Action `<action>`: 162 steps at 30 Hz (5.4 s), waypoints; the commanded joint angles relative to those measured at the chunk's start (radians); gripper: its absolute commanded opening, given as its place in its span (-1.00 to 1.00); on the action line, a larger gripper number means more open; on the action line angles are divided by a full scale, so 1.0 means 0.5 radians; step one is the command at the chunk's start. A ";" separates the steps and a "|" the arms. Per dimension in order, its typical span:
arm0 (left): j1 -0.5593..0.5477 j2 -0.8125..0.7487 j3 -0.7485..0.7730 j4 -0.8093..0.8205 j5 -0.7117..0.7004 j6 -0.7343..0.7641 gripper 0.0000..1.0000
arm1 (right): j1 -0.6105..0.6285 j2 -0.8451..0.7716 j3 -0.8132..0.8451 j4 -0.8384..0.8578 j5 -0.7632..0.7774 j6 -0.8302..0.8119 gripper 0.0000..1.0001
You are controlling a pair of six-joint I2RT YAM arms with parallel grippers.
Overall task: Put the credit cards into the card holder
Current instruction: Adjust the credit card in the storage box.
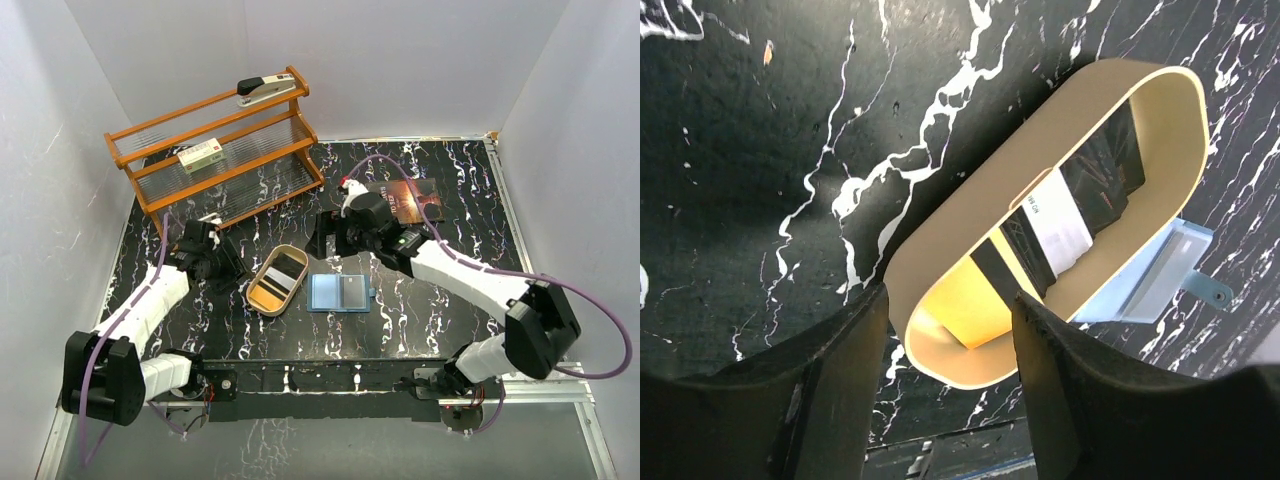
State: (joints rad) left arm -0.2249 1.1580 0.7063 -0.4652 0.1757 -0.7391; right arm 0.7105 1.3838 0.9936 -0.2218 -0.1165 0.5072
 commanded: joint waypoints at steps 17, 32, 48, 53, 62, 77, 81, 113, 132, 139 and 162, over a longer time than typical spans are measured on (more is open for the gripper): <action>0.064 -0.112 -0.298 0.267 0.248 -0.079 -0.09 | 0.316 0.602 0.493 0.206 -0.007 -0.139 0.96; 0.064 -0.060 -0.371 0.371 0.312 -0.034 -0.27 | 0.391 1.081 0.765 0.178 0.026 -0.307 0.96; 0.063 -0.058 -0.389 0.416 0.315 -0.015 -0.56 | 0.447 1.262 0.780 0.173 -0.156 -0.330 0.96; 0.064 -0.055 -0.393 0.421 0.321 -0.054 -0.62 | 0.447 1.146 0.611 0.441 -0.471 -0.167 0.96; 0.063 -0.046 -0.415 0.459 0.294 -0.111 -0.70 | 0.443 1.035 0.553 0.542 -0.751 -0.031 0.95; 0.063 -0.052 -0.426 0.476 0.279 -0.145 -0.77 | 0.441 1.073 0.607 0.330 -0.875 -0.104 0.67; 0.064 -0.059 -0.425 0.477 0.280 -0.151 -0.79 | 0.441 1.129 0.632 0.269 -0.897 -0.079 0.45; 0.066 -0.189 -0.134 0.196 0.355 -0.224 -0.33 | 0.745 0.920 0.514 0.085 0.335 -0.622 -0.60; 0.189 -0.121 -0.215 0.116 0.418 -0.106 -0.33 | 0.975 0.899 0.434 0.129 0.536 -0.691 -0.01; 0.189 -0.152 -0.277 0.121 0.434 -0.101 -0.33 | 0.975 0.902 0.484 0.026 0.414 -0.584 0.16; 0.189 -0.160 -0.360 0.191 0.417 -0.097 -0.24 | 0.917 0.878 0.545 0.015 0.006 -0.482 0.43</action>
State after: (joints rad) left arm -0.1337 1.0733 0.5274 -0.3687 0.3748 -0.7956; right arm 1.1656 1.8698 1.2152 -0.2298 -0.0650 0.2436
